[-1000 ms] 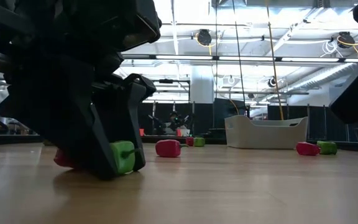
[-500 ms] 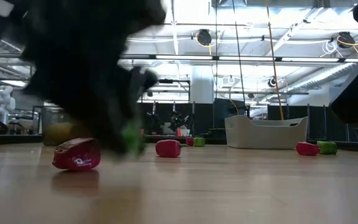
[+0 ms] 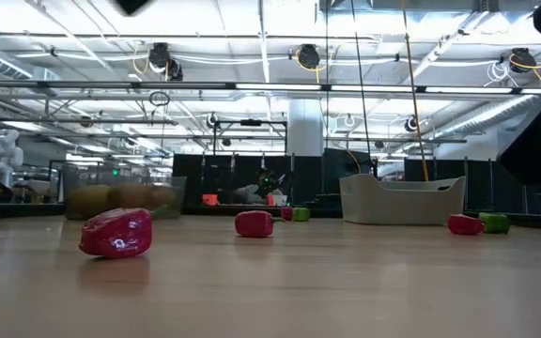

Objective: Sort produce into baskets
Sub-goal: Put the green bell pepper into the white bin

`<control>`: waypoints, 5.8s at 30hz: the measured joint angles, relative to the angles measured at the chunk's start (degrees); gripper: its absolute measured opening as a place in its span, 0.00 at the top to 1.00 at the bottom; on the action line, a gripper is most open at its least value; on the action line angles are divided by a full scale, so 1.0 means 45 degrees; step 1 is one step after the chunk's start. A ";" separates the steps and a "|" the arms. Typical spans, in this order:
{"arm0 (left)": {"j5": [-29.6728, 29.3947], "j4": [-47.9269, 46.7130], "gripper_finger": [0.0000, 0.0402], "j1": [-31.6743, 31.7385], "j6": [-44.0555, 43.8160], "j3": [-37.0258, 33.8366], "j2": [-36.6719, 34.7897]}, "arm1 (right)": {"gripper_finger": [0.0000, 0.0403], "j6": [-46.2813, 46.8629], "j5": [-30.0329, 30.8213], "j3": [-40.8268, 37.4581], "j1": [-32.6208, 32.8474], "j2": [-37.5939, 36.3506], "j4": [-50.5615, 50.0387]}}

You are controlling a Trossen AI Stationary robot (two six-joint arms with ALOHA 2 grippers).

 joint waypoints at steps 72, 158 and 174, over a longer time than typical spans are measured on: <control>-0.5008 -0.3233 0.73 -0.4851 -0.5500 -0.0092 0.2488 | 0.26 -0.0197 0.0049 0.0000 -0.0186 0.0000 0.0832; -0.1932 0.5930 0.46 0.6196 0.4524 0.0459 0.3433 | 0.26 -0.7553 -0.0413 -1.0624 -0.3265 -1.3335 0.3791; 0.3743 0.3050 0.46 1.3120 0.2776 0.4570 0.5105 | 0.26 -1.4166 -0.0004 -1.2791 -0.3901 -1.9110 0.3234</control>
